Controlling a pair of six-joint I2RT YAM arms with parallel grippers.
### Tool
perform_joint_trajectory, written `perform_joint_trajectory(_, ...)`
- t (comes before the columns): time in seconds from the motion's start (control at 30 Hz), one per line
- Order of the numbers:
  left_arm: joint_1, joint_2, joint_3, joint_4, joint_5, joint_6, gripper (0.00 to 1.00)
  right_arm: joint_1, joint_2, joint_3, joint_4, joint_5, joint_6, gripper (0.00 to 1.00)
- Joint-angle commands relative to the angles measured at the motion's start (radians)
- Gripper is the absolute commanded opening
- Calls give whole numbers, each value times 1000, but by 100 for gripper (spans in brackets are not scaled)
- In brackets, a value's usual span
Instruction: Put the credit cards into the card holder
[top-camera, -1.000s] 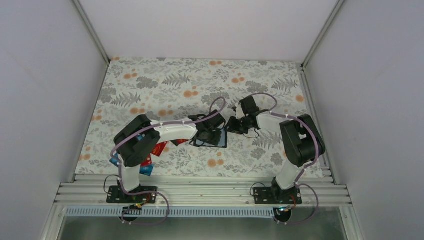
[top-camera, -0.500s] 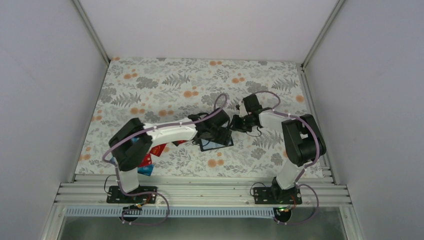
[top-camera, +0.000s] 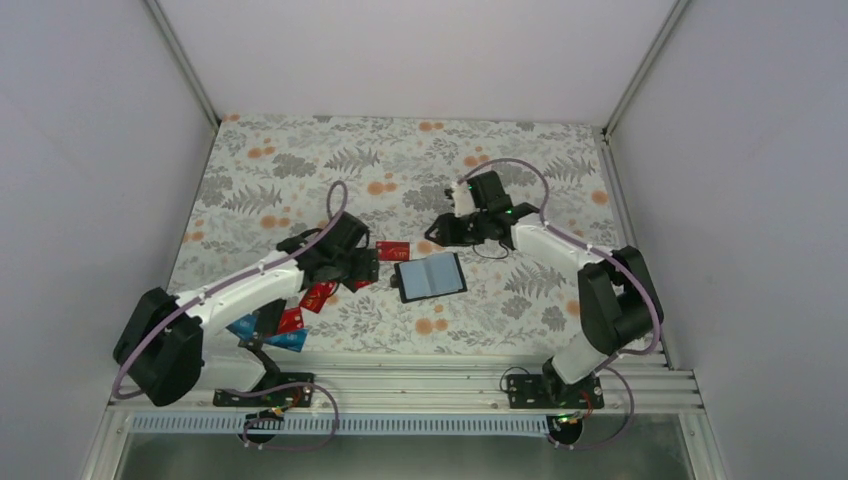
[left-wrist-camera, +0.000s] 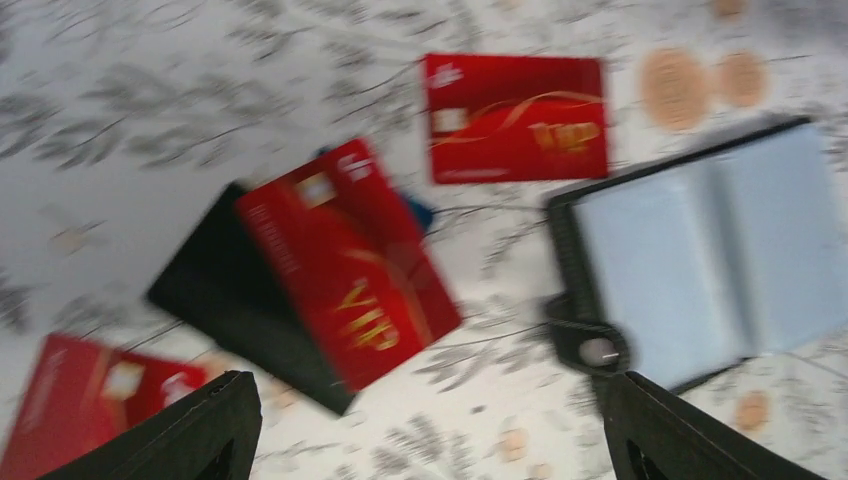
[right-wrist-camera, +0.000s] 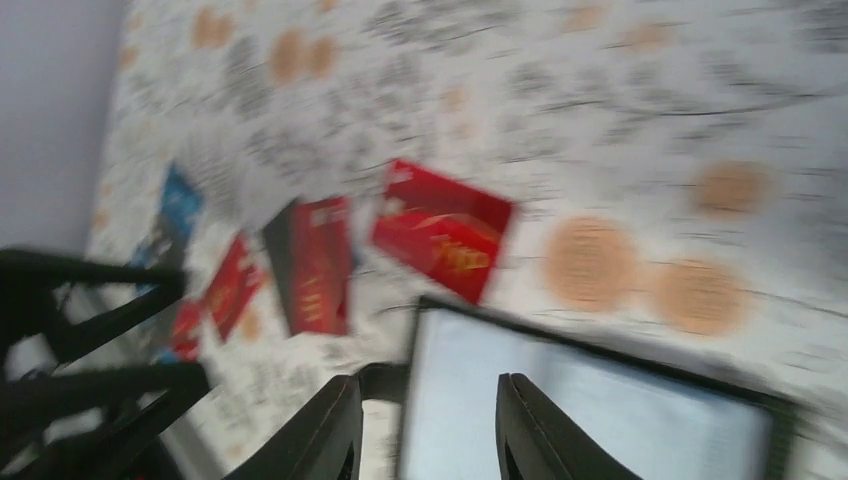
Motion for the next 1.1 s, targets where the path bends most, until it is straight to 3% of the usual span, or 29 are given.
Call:
perform_joint_trajectory(0.0,83,-89,-85,-44,-20,-12,86,121,44,60,77,-154,1,37)
perform_joint_trajectory(0.27,194,-163,-203,-6,18,-73,82,261,320,287,90,-257,-23,38)
perform_joint_trajectory(0.7,204,-233,-349,82,130,-161,78,276,741,690,-55,-221,-91,39)
perform_joint_trajectory(0.83,202,-243,-361,79,143,-160,78,276,768,664,-80,-182,-115,38)
perform_joint_trajectory(1.07,200,-238,-366,82,167,-143,77,314,643,418,-35,-213,-151,39)
